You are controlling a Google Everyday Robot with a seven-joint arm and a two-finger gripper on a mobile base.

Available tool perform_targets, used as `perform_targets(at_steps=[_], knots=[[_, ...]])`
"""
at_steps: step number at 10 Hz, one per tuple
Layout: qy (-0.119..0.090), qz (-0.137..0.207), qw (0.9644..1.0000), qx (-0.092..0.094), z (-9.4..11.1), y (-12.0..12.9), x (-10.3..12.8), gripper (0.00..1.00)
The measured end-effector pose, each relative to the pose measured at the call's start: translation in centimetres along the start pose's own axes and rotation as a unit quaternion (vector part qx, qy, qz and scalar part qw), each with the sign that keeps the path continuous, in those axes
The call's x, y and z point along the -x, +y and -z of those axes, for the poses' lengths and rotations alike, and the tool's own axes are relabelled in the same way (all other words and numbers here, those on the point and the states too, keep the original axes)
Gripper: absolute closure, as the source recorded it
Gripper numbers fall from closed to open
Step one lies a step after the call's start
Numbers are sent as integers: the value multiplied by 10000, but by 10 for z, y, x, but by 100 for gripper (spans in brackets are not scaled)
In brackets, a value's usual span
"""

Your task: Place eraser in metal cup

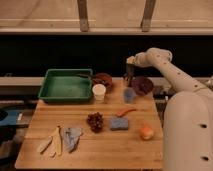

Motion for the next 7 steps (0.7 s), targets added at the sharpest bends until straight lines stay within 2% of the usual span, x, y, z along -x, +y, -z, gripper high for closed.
perform_targets(at_steps=[4,7], knots=[[217,-16,9997,95,-22,2,-10,100],[295,-19,9995,74,-35,-3,-12,100]])
